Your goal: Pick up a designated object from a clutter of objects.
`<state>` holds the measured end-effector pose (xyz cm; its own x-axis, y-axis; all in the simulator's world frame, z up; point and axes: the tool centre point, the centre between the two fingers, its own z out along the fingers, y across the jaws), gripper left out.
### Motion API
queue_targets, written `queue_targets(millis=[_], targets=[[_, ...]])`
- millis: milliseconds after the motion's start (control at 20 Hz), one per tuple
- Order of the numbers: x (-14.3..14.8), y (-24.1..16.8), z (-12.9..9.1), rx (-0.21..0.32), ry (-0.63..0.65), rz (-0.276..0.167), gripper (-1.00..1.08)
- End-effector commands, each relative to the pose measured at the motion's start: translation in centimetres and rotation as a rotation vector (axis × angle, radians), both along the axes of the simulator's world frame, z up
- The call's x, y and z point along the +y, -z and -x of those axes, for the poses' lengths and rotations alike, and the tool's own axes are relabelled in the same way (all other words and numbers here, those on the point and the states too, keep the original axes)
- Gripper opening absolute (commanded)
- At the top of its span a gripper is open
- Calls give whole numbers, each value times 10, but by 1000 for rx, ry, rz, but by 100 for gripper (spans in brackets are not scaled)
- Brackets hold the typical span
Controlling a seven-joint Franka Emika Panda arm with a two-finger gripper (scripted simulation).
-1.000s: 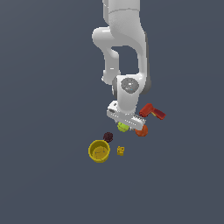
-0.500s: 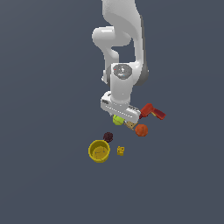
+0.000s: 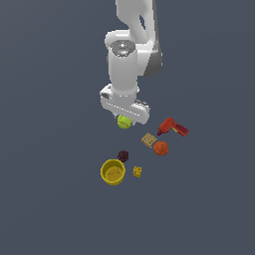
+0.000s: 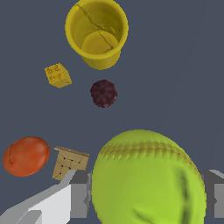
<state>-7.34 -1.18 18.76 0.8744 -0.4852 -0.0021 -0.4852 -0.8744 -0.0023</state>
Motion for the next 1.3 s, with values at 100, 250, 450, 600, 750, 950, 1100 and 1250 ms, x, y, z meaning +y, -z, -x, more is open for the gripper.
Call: queue_targets(millis=[100, 250, 450, 600, 750, 950, 1100, 1250], targets=[[-25, -43, 10, -1, 0, -1, -100], [-41, -71, 16, -1, 0, -1, -100], [-62, -108, 24, -1, 1, -1, -100], [-78, -136, 30, -1, 1, -1, -100], [-94, -163, 36, -1, 2, 0, -100], [-113, -195, 41, -1, 2, 1, -100], [-125, -215, 44, -1, 2, 1, -100], [-134, -230, 46, -1, 2, 2, -100]])
